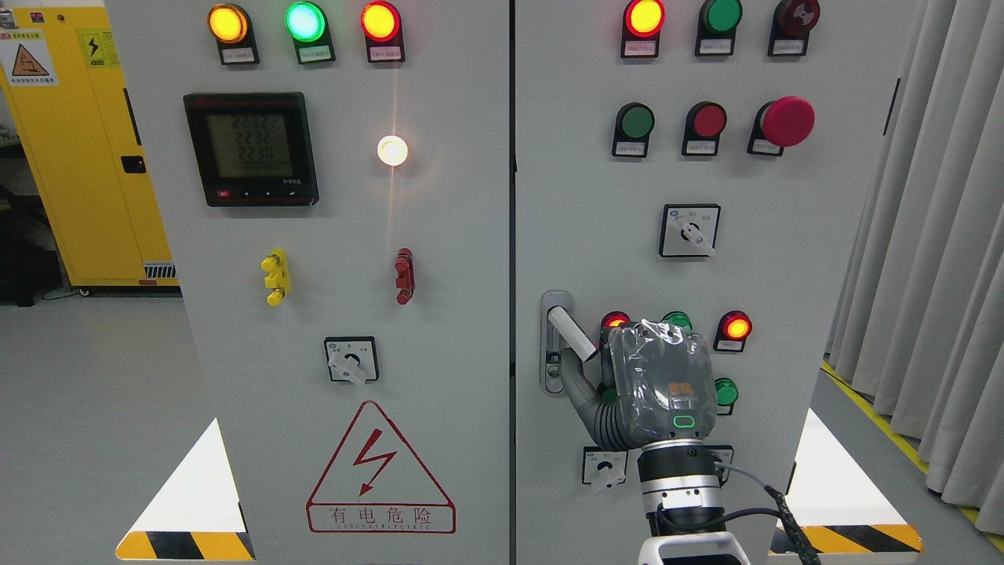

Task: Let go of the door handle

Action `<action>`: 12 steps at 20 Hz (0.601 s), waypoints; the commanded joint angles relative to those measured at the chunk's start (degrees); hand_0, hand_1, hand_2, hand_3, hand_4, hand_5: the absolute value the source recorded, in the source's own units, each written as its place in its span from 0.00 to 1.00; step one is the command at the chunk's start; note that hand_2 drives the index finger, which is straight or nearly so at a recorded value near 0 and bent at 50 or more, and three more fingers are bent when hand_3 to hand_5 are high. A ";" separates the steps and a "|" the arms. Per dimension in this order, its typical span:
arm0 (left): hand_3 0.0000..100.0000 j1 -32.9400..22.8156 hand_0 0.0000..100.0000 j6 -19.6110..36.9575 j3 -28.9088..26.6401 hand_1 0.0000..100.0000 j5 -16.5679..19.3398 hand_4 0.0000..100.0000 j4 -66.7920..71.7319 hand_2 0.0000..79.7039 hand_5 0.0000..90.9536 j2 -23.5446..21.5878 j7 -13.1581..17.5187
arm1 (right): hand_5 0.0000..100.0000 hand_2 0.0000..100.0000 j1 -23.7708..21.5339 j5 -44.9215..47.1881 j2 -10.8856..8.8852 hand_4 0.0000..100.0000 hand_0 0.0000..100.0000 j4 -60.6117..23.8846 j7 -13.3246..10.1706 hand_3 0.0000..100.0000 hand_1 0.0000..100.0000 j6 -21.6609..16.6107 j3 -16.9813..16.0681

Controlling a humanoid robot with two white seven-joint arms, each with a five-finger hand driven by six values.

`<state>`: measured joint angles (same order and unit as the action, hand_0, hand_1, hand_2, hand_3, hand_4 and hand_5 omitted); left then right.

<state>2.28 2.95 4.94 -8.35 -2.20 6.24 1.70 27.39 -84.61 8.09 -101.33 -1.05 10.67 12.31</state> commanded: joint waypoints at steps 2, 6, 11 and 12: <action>0.00 0.00 0.12 -0.05 -0.01 0.56 0.00 0.00 0.00 0.00 0.00 0.00 -0.03 | 1.00 0.95 0.03 0.06 0.00 1.00 0.54 -0.10 0.18 1.00 0.40 -0.04 -0.70; 0.00 0.00 0.12 0.04 0.07 0.56 0.00 0.00 0.00 0.00 0.00 0.00 -0.03 | 1.00 0.95 0.03 0.06 0.00 1.00 0.53 -0.10 0.18 1.00 0.40 -0.04 -0.70; 0.00 0.00 0.12 -0.05 -0.01 0.56 0.00 0.00 0.00 0.00 0.00 0.00 -0.03 | 1.00 0.95 0.03 0.14 0.00 1.00 0.52 -0.10 0.18 1.00 0.39 -0.13 -0.70; 0.00 0.00 0.12 0.04 -0.01 0.56 0.00 0.00 0.00 0.00 0.00 0.00 -0.03 | 1.00 0.95 0.03 0.14 0.00 1.00 0.52 -0.10 0.18 1.00 0.39 -0.13 -0.70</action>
<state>2.29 2.97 4.94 -8.35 -2.20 6.24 1.70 27.41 -84.51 8.09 -101.40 -0.85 10.67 11.85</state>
